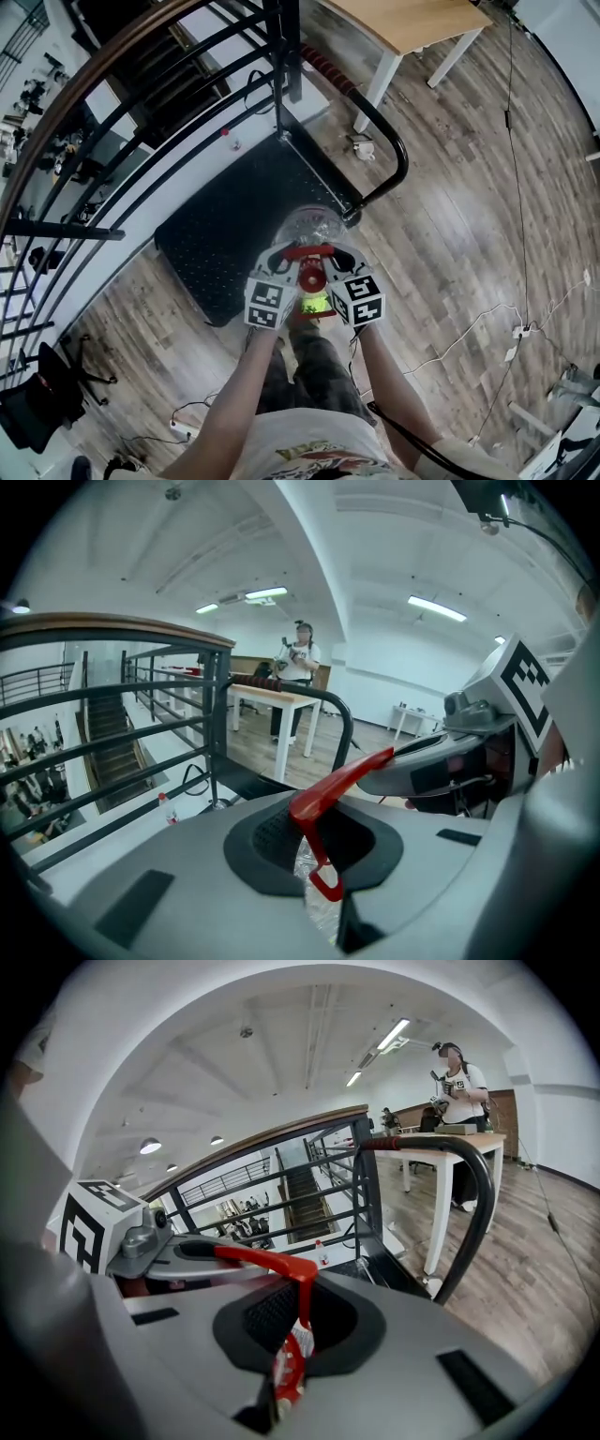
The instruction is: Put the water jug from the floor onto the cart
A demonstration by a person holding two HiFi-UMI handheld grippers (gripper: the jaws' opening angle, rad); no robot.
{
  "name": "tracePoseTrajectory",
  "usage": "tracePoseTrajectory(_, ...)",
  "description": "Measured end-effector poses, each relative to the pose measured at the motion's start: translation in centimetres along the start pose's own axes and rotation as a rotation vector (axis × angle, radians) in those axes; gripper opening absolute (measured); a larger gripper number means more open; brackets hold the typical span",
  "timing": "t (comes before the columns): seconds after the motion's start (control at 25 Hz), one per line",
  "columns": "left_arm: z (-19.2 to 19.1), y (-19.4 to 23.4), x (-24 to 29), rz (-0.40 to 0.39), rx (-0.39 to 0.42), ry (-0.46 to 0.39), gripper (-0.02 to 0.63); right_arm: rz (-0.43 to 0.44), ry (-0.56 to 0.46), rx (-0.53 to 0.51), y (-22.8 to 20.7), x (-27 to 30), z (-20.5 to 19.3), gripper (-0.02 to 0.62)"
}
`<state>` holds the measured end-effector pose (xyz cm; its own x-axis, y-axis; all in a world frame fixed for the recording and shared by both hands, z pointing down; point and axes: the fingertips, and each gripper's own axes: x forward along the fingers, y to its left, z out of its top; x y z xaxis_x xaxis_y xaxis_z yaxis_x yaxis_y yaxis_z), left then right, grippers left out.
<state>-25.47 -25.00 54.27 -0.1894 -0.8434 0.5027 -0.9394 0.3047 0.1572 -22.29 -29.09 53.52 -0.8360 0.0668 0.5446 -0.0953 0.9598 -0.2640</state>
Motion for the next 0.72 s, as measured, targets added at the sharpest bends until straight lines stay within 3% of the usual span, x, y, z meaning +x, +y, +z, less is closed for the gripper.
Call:
tracePoseTrajectory(0.28,0.4,3.4,1.4,0.032,-0.016,-0.013,0.032,0.014,-0.001,-0.014,-0.4,3.9,1.1,0.021)
tracePoseTrajectory(0.72,-0.9,9.4,0.5,0.027,-0.027,0.034,0.032,0.034,0.038,0.016,2.6,9.3,1.9,0.021)
